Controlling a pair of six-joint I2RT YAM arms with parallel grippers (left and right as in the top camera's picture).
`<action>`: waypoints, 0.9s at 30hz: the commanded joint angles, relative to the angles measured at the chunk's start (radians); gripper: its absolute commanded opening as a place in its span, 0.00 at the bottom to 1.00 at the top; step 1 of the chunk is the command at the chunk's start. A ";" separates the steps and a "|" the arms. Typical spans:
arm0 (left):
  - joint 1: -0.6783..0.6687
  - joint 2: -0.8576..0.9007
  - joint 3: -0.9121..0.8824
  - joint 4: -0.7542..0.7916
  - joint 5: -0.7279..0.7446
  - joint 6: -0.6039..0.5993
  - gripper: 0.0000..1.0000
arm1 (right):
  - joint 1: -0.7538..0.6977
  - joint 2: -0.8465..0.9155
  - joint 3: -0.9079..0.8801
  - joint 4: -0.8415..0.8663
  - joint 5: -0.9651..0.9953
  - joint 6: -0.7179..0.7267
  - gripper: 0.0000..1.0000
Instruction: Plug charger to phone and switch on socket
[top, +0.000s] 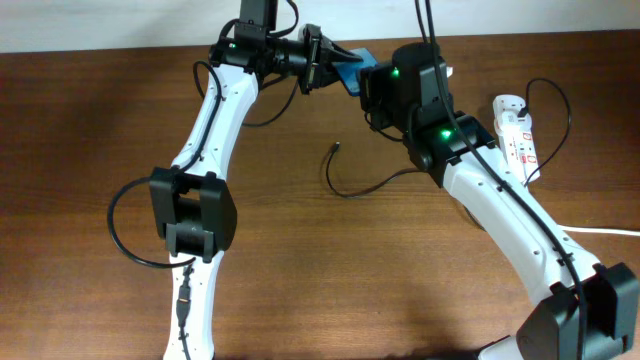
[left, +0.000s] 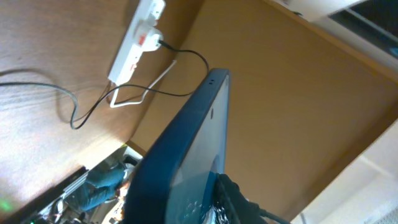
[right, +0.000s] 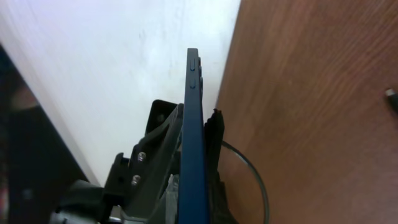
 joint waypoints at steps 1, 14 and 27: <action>-0.014 -0.008 0.019 0.045 0.079 0.026 0.18 | 0.014 0.012 0.014 0.005 -0.018 -0.010 0.04; -0.014 -0.008 0.019 0.056 0.103 0.025 0.00 | 0.016 0.012 0.014 0.041 -0.057 -0.010 0.04; -0.015 -0.008 0.019 0.090 -0.024 -0.126 0.00 | 0.017 0.012 0.014 0.046 -0.082 -0.011 0.04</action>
